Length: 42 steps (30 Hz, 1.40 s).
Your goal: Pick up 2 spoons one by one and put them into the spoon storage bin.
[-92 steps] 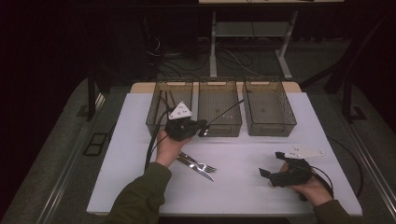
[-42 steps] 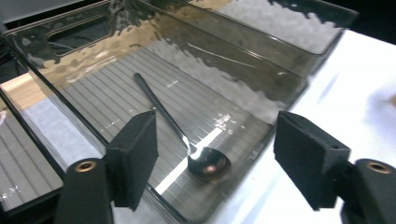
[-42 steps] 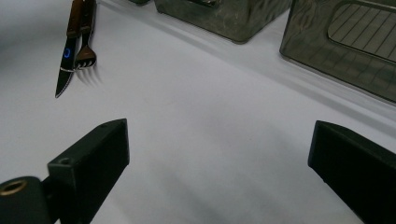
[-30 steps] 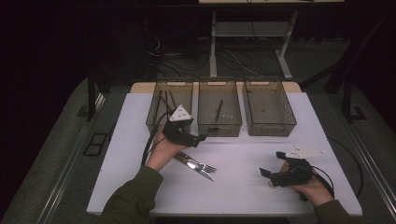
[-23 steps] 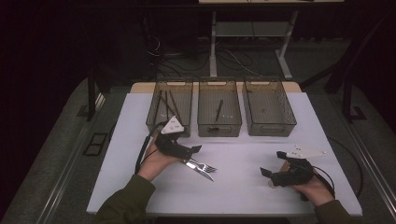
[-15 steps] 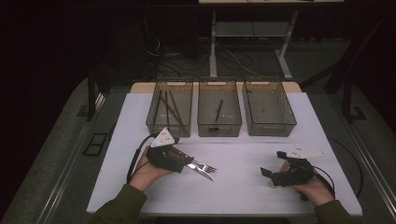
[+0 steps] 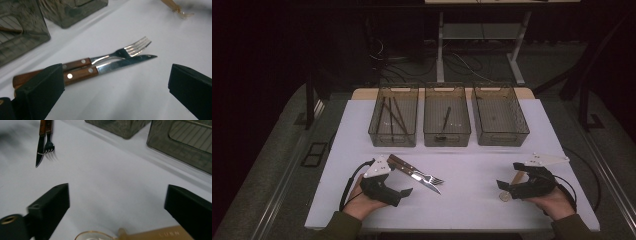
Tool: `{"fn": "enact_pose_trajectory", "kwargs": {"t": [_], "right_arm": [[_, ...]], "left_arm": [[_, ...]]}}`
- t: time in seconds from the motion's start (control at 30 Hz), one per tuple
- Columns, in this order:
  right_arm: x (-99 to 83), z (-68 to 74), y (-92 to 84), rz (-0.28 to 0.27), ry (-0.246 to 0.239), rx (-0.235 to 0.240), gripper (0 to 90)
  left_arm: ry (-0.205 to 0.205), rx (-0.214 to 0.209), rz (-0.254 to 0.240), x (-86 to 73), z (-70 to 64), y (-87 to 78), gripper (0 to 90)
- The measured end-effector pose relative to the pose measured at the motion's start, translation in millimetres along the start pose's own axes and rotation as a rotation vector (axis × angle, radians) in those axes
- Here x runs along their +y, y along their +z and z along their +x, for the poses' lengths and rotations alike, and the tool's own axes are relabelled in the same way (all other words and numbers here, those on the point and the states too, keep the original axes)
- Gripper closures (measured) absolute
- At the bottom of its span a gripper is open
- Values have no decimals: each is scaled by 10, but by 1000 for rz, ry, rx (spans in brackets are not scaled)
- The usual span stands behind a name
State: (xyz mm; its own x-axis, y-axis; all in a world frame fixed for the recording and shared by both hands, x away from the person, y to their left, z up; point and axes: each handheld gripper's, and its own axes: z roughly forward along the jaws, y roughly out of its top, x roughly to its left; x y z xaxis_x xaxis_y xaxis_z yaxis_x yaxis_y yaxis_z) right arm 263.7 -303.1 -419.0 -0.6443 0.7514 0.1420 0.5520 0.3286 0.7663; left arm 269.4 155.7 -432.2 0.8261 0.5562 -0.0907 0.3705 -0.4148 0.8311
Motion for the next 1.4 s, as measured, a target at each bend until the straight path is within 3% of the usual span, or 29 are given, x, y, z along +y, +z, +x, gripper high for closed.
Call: {"fn": "enact_pose_trajectory", "kwargs": {"t": [0.07, 0.2, 0.37, 0.5, 0.8, 1.4], "right_arm": [[-11, -3, -35, 22, 9, 4, 219], [-64, -8, -52, 69, -18, 18, 471], [-132, -13, -89, 114, -58, -9, 724], [-188, -36, -111, 147, -75, 25, 859], [-246, 4, -33, 218, -124, 30, 898], [-209, 25, 110, 216, -150, 24, 898]], "left_arm": [[5, -1, 4, -19, -10, -26, 0], [6, -5, 9, -35, -5, -52, 0], [3, -15, 18, -40, -20, -21, 12], [15, -20, 33, -39, -33, -3, 15], [16, -20, 38, -39, -33, 4, 19], [15, -25, 44, -37, -39, 25, 21]]}}
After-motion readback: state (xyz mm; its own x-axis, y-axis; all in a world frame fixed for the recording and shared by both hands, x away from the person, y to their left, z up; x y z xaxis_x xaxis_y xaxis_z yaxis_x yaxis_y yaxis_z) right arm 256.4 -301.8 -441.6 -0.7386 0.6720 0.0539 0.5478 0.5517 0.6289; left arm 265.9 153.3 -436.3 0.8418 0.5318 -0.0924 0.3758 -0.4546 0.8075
